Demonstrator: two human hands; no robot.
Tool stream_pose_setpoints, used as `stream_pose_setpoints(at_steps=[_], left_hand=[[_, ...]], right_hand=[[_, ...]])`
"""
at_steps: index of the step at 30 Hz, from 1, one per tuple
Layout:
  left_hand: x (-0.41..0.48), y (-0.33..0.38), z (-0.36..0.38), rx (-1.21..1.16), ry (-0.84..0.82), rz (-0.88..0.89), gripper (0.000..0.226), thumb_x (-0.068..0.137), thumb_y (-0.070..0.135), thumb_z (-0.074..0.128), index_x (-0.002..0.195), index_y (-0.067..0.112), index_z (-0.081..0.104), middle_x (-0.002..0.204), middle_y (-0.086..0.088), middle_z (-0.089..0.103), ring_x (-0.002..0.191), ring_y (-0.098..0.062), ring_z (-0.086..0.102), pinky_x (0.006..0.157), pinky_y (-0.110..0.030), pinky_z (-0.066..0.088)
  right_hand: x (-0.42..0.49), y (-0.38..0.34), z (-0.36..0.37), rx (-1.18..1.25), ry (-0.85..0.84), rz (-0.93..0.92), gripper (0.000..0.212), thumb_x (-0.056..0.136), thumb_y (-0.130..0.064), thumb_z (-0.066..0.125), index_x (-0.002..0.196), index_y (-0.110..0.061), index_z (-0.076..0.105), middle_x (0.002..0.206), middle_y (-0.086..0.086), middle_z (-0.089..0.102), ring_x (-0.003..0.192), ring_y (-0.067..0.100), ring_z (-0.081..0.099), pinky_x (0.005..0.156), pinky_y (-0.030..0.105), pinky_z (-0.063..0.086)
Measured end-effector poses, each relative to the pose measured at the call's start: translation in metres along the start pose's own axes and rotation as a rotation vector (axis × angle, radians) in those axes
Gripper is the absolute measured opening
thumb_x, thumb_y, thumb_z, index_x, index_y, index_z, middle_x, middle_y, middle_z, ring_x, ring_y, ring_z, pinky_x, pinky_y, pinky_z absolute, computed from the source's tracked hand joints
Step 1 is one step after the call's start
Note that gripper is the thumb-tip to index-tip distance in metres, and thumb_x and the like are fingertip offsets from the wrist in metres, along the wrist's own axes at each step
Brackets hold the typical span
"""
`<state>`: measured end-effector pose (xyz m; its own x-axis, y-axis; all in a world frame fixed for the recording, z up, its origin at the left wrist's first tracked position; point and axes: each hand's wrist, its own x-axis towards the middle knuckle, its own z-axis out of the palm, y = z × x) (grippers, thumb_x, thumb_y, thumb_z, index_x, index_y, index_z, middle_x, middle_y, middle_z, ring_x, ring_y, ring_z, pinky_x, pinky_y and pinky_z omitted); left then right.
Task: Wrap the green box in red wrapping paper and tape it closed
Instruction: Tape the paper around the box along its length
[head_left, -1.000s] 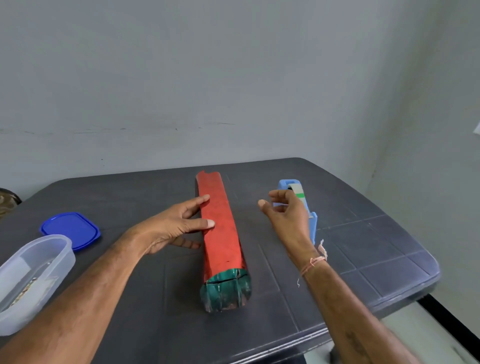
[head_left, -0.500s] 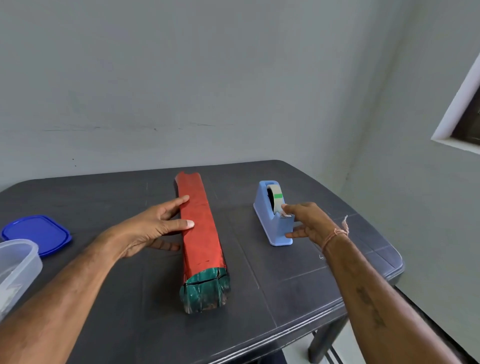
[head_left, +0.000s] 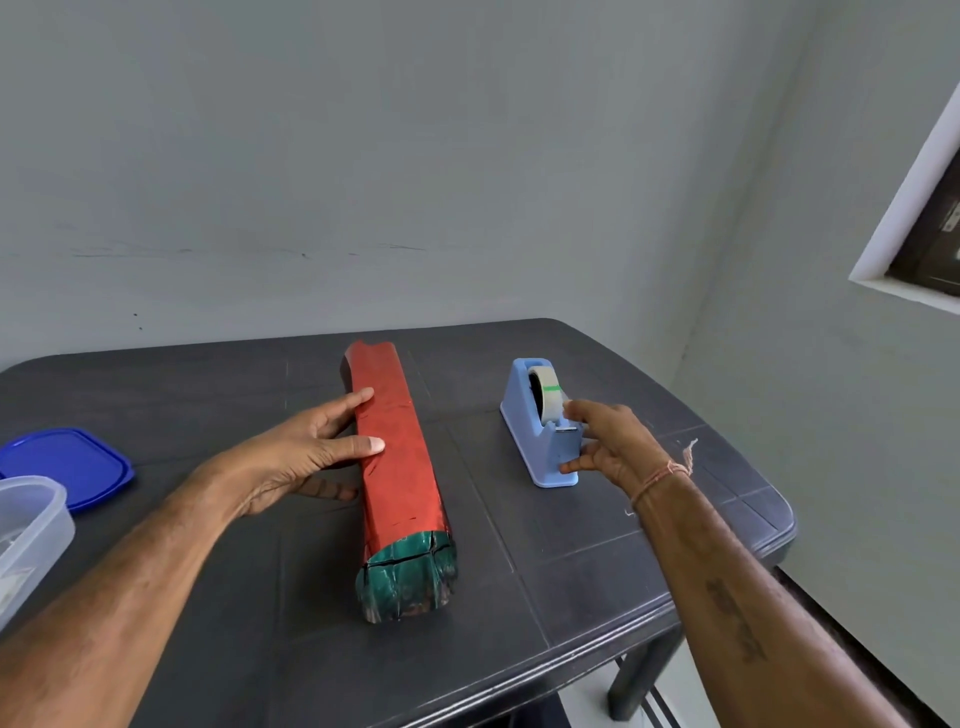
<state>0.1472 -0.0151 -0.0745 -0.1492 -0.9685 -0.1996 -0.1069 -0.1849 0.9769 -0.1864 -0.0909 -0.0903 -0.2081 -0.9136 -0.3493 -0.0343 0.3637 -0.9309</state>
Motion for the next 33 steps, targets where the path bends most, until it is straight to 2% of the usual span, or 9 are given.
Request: stream_pose_setpoints(at_steps=[5, 7, 9, 12, 14, 17, 22, 28, 33], left_hand=[[-0.003, 0.003, 0.003, -0.006, -0.003, 0.005, 0.080, 0.090, 0.010, 0.072, 0.156, 0.038, 0.037, 0.165, 0.005, 0.030, 0.124, -0.003, 0.041, 0.051, -0.012, 0.054], [-0.002, 0.002, 0.002, 0.012, -0.013, 0.041, 0.081, 0.088, 0.012, 0.073, 0.156, 0.039, 0.037, 0.165, 0.006, 0.030, 0.132, -0.004, 0.043, 0.086, -0.020, 0.057], [-0.001, 0.002, 0.001, 0.034, -0.022, 0.046, 0.085, 0.083, 0.015, 0.076, 0.155, 0.039, 0.038, 0.165, 0.005, 0.031, 0.148, -0.010, 0.032, 0.120, -0.039, 0.028], [-0.004, 0.004, 0.002, 0.035, -0.024, 0.045, 0.083, 0.084, 0.015, 0.075, 0.155, 0.039, 0.038, 0.166, 0.004, 0.031, 0.153, -0.012, 0.024, 0.124, -0.042, 0.015], [-0.004, 0.004, 0.004, 0.021, -0.022, 0.046, 0.082, 0.087, 0.012, 0.074, 0.156, 0.038, 0.038, 0.166, 0.003, 0.031, 0.149, -0.011, 0.029, 0.118, -0.035, 0.030], [-0.004, 0.004, 0.005, 0.022, -0.008, 0.024, 0.078, 0.091, 0.008, 0.071, 0.156, 0.037, 0.038, 0.165, 0.002, 0.031, 0.131, -0.007, 0.036, 0.063, -0.014, 0.058], [-0.002, 0.004, 0.001, 0.016, -0.014, 0.034, 0.081, 0.087, 0.012, 0.074, 0.155, 0.039, 0.038, 0.166, 0.004, 0.031, 0.149, -0.011, 0.029, 0.119, -0.036, 0.028], [-0.007, 0.007, 0.008, 0.015, 0.040, -0.019, 0.078, 0.091, 0.009, 0.071, 0.156, 0.038, 0.038, 0.165, 0.003, 0.031, 0.120, -0.004, 0.041, 0.047, -0.011, 0.052], [-0.008, 0.007, 0.009, -0.033, 0.057, -0.040, 0.078, 0.092, 0.008, 0.070, 0.156, 0.038, 0.037, 0.166, 0.003, 0.030, 0.113, -0.003, 0.045, 0.040, -0.010, 0.047]], right_hand=[[0.002, 0.015, -0.002, 0.064, -0.008, -0.055, 0.039, 0.095, -0.020, 0.069, 0.124, 0.003, 0.060, 0.116, 0.017, 0.064, 0.103, 0.036, 0.070, 0.081, 0.054, 0.062], [0.003, 0.020, -0.002, 0.104, -0.005, -0.056, 0.042, 0.094, -0.022, 0.070, 0.126, 0.003, 0.058, 0.112, 0.015, 0.065, 0.102, 0.034, 0.072, 0.076, 0.050, 0.064], [0.003, 0.024, -0.003, 0.124, 0.002, -0.059, 0.044, 0.093, -0.023, 0.072, 0.126, 0.003, 0.058, 0.117, 0.017, 0.065, 0.103, 0.034, 0.072, 0.074, 0.049, 0.064], [0.002, 0.029, -0.002, 0.144, 0.008, -0.049, 0.044, 0.092, -0.022, 0.074, 0.125, 0.003, 0.059, 0.121, 0.017, 0.064, 0.108, 0.035, 0.069, 0.074, 0.048, 0.064], [0.000, 0.032, -0.003, 0.164, 0.008, -0.063, 0.043, 0.092, -0.019, 0.074, 0.124, 0.005, 0.059, 0.114, 0.014, 0.065, 0.108, 0.033, 0.068, 0.073, 0.046, 0.065], [-0.001, 0.039, -0.003, 0.196, 0.017, -0.077, 0.037, 0.092, -0.015, 0.074, 0.118, 0.006, 0.058, 0.107, 0.012, 0.065, 0.108, 0.031, 0.068, 0.082, 0.048, 0.063], [-0.004, 0.049, -0.001, 0.226, 0.014, -0.099, 0.020, 0.094, -0.017, 0.073, 0.101, -0.002, 0.062, 0.105, 0.011, 0.066, 0.097, 0.023, 0.069, 0.072, 0.040, 0.065], [-0.008, 0.060, 0.002, 0.316, 0.033, -0.126, 0.021, 0.092, -0.021, 0.074, 0.090, -0.002, 0.066, 0.098, 0.009, 0.067, 0.092, 0.021, 0.069, 0.070, 0.039, 0.064], [-0.013, 0.069, 0.004, 0.404, 0.032, -0.162, 0.017, 0.094, -0.018, 0.071, 0.088, -0.001, 0.068, 0.092, 0.010, 0.070, 0.094, 0.025, 0.069, 0.075, 0.038, 0.061]])
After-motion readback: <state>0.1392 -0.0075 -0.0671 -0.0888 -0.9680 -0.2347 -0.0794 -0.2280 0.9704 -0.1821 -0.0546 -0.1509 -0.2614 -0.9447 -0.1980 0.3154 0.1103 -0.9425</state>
